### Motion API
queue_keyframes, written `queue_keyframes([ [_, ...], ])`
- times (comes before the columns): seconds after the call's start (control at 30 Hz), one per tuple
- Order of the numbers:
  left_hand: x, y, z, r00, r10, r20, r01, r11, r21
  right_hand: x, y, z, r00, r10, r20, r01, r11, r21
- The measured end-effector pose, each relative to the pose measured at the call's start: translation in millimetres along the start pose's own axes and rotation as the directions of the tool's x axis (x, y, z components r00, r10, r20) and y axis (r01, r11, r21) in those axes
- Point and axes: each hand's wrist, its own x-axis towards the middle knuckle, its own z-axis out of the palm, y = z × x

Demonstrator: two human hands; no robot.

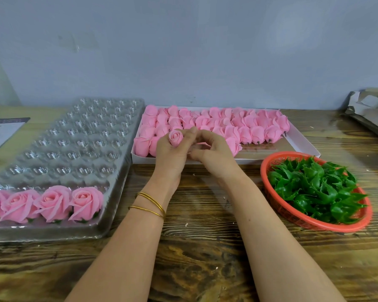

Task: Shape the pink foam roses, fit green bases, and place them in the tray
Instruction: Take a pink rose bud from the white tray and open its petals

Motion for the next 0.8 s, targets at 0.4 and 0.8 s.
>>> queue_keyframes([
  [0.4,-5.9,1.6,3.4,0.978,0.198,0.061,-0.207,0.922,0.329,-0.9,-6.7,1.6,0.991,-0.030,-0.134,0.033,0.999,0.018],
  [0.8,-7.4,0.9,3.5,0.969,0.237,0.073,-0.248,0.907,0.341,-1.6,-6.5,0.0,0.992,0.006,-0.128,-0.005,1.000,0.004],
])
